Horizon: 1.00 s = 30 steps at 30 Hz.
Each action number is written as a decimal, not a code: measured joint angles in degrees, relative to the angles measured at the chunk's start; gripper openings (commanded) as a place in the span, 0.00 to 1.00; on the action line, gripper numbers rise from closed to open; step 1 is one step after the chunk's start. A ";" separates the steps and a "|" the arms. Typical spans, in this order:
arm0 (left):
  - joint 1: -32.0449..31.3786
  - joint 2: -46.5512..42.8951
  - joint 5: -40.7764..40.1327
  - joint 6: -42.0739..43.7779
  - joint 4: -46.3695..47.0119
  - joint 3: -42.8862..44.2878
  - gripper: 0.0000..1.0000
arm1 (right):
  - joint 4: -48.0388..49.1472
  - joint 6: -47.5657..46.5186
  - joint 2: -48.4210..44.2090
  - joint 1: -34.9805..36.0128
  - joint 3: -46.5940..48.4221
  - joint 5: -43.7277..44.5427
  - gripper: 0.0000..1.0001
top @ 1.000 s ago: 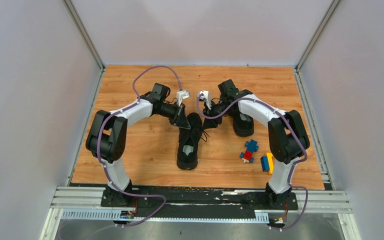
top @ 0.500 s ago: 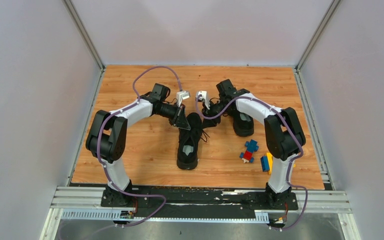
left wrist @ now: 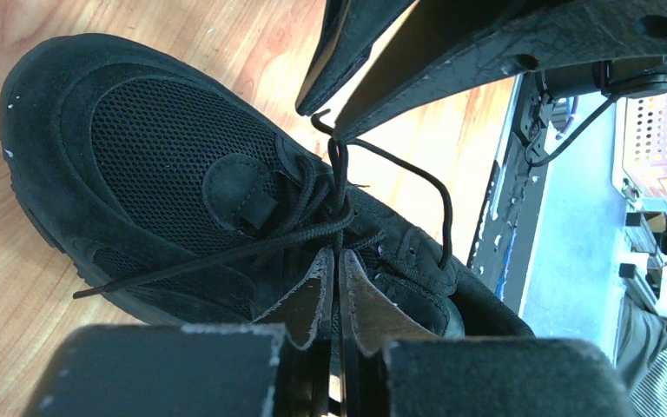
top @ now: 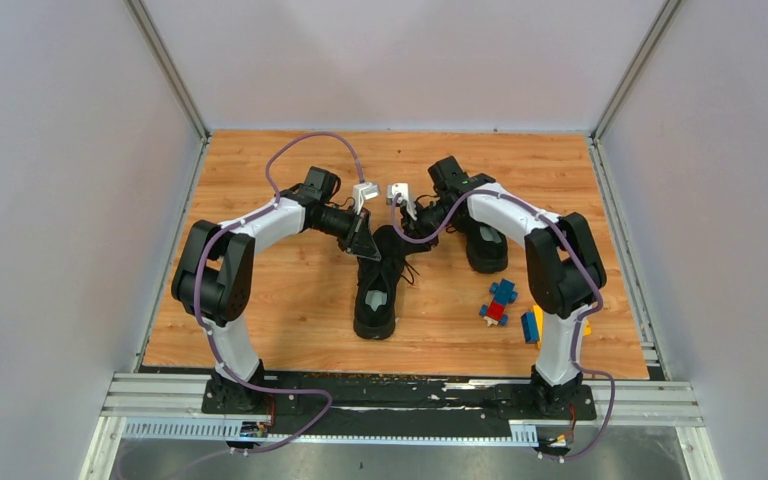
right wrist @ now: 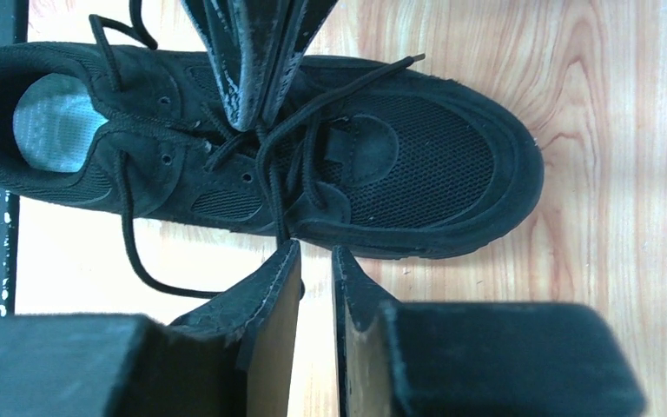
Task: Tie the shoes
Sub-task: Cross the shoelace with the shoelace.
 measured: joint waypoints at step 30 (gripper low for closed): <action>-0.04 0.02 0.02 1.25 -2.19 1.01 0.06 | -10.67 -6.86 1.95 0.00 3.91 -2.64 0.25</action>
